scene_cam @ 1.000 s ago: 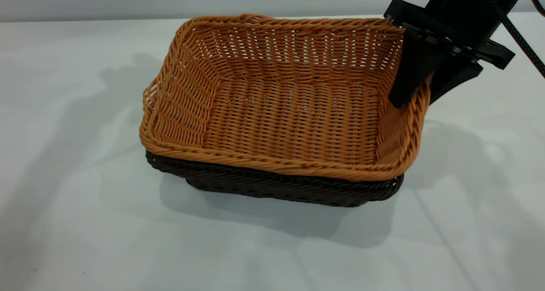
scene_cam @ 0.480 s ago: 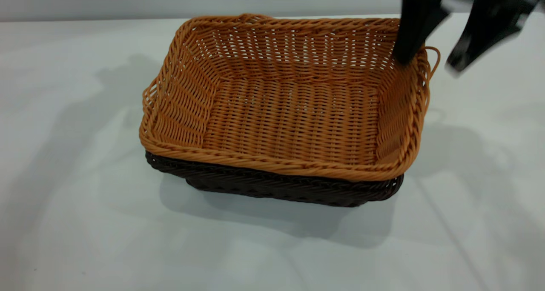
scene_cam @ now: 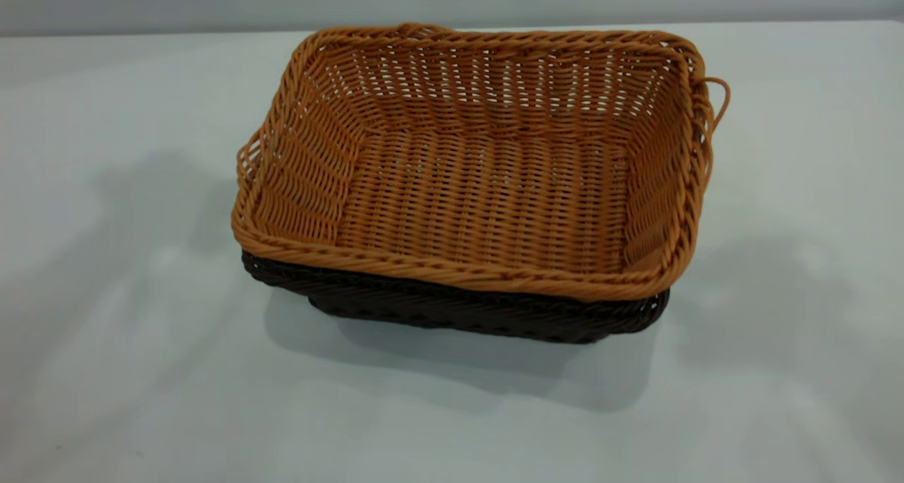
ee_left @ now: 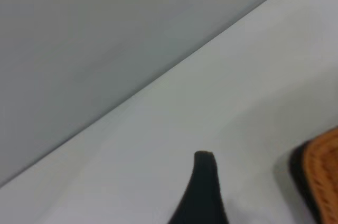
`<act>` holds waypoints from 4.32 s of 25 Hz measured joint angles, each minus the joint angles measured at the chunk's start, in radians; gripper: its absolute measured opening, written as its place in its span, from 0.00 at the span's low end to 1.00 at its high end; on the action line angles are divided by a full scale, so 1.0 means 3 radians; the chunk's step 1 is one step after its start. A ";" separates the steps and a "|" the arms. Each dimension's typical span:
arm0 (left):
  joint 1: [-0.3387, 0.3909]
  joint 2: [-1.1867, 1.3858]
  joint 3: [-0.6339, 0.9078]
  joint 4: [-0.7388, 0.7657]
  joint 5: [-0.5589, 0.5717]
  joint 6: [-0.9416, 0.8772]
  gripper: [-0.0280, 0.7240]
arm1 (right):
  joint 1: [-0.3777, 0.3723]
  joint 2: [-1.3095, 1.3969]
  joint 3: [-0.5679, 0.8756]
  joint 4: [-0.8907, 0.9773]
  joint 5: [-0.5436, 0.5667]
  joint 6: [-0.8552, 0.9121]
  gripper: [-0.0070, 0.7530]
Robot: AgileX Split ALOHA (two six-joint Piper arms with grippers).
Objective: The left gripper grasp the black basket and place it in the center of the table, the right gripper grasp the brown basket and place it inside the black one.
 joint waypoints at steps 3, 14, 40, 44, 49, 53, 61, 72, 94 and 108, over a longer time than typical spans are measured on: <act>0.0000 -0.0314 0.0000 0.0000 0.0344 -0.0260 0.81 | 0.0000 -0.0541 -0.0002 0.0000 0.0161 0.0001 0.79; 0.0000 -0.0995 0.0110 0.0158 0.1027 -0.1093 0.81 | 0.0000 -0.2380 0.0947 0.0115 0.0361 0.0020 0.79; 0.0000 -0.3446 0.2948 0.0256 0.1012 -0.1246 0.81 | 0.0000 -0.4361 0.2949 -0.0153 0.0186 -0.0239 0.79; 0.0000 -0.3829 0.3189 0.0256 0.1008 -0.1246 0.81 | 0.0000 -0.4365 0.2949 -0.0156 0.0139 -0.0173 0.79; 0.0000 -0.4261 0.3527 0.0398 0.0979 -0.1246 0.81 | 0.0000 -0.4365 0.2985 -0.0156 0.0114 -0.0151 0.79; 0.0000 -0.4549 0.3774 0.0501 0.0892 -0.1385 0.81 | 0.0000 -0.4365 0.2991 -0.0153 0.0104 -0.0146 0.79; 0.0000 -0.4821 0.4024 0.0511 0.0862 -0.1669 0.81 | 0.0000 -0.4365 0.2991 -0.0153 0.0099 -0.0146 0.79; 0.0000 -0.4904 0.4026 0.0601 0.0860 -0.1698 0.81 | 0.0000 -0.4365 0.2991 -0.0151 0.0097 -0.0145 0.79; 0.0203 -0.5298 0.4026 0.0942 0.0855 -0.1991 0.81 | 0.0000 -0.4365 0.2993 -0.0151 0.0097 -0.0136 0.79; 0.0203 -0.5298 0.4030 0.0943 0.0855 -0.1993 0.81 | -0.0867 -0.4365 0.2993 -0.0210 0.0091 -0.0041 0.79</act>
